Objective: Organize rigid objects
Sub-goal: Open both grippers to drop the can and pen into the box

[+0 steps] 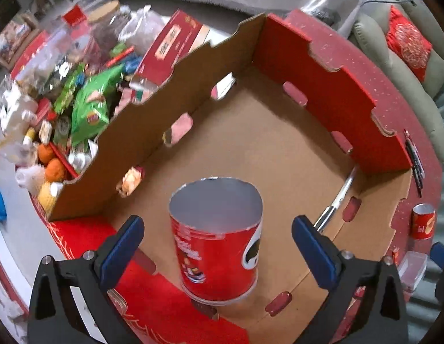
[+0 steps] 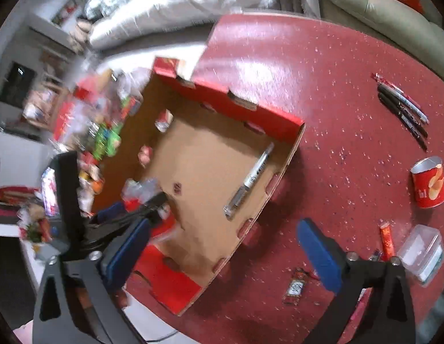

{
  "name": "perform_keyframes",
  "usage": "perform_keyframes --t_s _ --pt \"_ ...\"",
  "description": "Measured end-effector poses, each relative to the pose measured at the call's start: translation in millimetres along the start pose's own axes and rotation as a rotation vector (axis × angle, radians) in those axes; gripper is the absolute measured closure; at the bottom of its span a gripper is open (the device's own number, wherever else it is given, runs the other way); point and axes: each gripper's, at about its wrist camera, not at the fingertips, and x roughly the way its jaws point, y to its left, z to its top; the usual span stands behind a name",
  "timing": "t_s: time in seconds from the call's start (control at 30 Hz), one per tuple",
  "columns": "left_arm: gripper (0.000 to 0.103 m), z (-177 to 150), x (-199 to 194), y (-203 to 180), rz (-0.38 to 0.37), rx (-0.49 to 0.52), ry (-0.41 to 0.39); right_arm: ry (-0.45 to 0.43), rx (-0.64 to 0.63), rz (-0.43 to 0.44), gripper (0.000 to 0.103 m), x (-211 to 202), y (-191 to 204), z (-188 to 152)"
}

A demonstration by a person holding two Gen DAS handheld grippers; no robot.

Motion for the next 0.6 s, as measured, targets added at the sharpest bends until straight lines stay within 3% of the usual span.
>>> perform_keyframes --t_s 0.17,0.6 --pt "0.000 2.5 -4.8 -5.4 -0.016 0.028 -0.033 -0.050 -0.004 -0.016 0.001 -18.7 -7.6 -5.6" --pt "0.000 -15.5 -43.4 -28.1 0.013 0.096 -0.063 -0.040 0.126 -0.040 0.001 -51.7 -56.8 -42.8"
